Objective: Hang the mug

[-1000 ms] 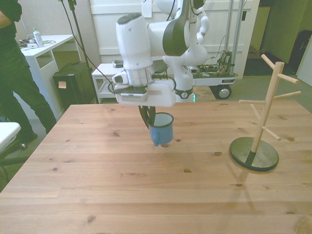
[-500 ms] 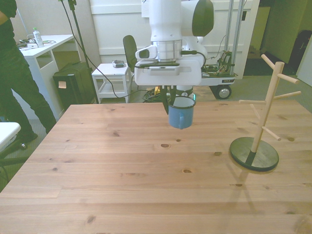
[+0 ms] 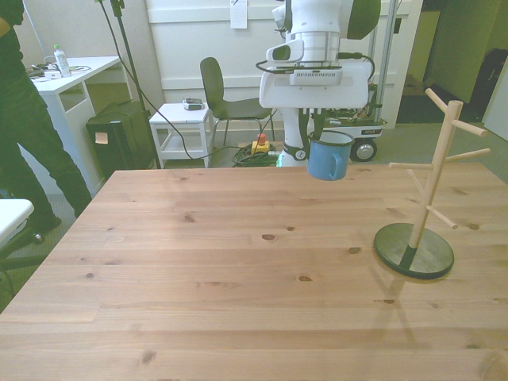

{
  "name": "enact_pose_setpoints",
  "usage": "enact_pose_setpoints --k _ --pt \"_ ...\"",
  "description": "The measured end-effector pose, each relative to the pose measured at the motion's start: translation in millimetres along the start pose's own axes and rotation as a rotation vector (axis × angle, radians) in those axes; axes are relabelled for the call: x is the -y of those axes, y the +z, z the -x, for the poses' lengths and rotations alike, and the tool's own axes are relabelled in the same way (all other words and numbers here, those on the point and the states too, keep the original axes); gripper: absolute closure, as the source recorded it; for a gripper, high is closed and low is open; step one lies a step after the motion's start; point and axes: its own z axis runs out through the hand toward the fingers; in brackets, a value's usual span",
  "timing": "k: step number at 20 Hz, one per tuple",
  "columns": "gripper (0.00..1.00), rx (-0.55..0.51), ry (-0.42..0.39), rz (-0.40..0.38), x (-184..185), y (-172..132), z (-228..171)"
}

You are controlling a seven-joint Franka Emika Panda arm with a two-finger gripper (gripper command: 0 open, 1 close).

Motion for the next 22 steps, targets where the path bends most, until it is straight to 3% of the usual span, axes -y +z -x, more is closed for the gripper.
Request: enact_pose_setpoints --k 17,22 --pt "1.00 -0.040 -0.004 -0.041 11 -41 5" --pt "1.00 -0.035 0.001 -0.026 28 -34 3"
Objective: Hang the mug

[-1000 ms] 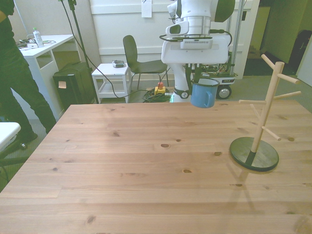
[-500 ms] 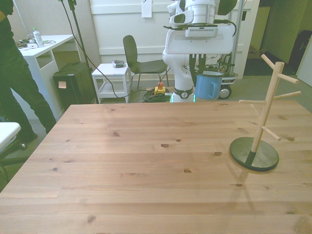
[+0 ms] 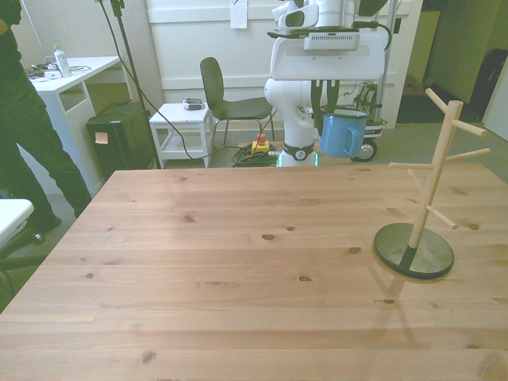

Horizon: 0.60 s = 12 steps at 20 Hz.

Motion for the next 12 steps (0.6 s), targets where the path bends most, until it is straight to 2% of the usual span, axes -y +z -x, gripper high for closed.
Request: enact_pose_setpoints --k 12 --pt "1.00 -0.005 -0.027 0.033 44 18 30"
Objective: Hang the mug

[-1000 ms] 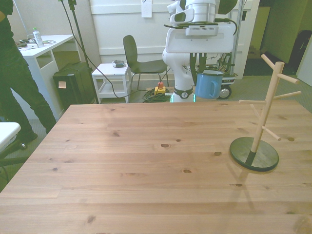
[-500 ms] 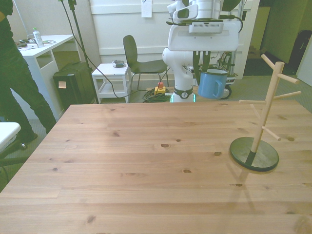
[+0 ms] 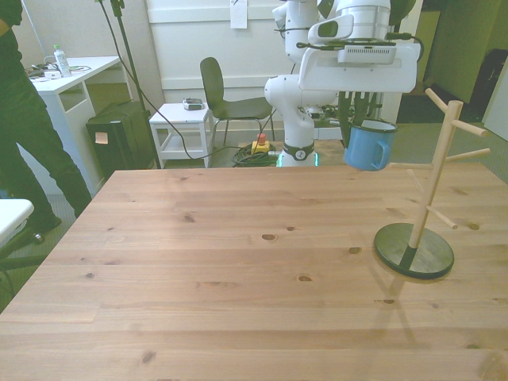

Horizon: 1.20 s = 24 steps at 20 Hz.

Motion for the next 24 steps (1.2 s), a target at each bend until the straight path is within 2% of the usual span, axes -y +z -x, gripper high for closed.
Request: enact_pose_setpoints --k 16,17,24 --pt "1.00 -0.007 -0.005 0.045 19 27 20" --pt "0.00 -0.005 -0.003 0.047 20 30 21" --pt "0.00 0.001 0.001 0.052 22 34 24"
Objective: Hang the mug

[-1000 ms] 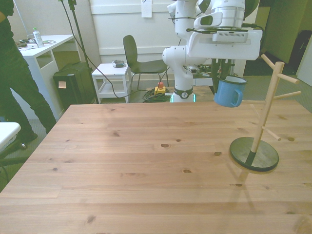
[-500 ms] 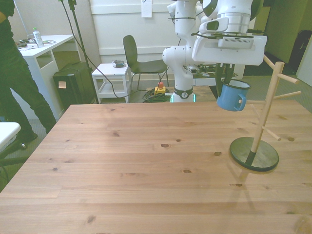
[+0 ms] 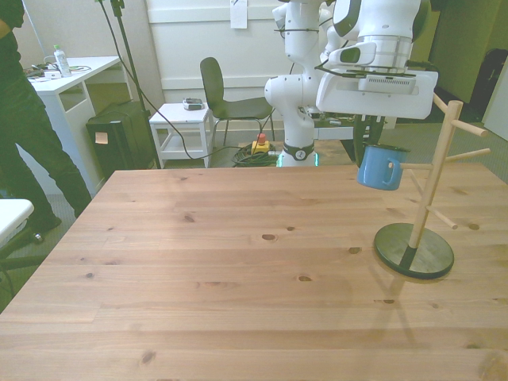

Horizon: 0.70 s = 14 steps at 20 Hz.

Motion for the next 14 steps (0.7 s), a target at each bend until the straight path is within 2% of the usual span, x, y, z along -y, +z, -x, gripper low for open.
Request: enact_pose_setpoints --k 14 --pt "0.00 -0.005 0.011 -0.004 -5.5 -2.2 -3.9"
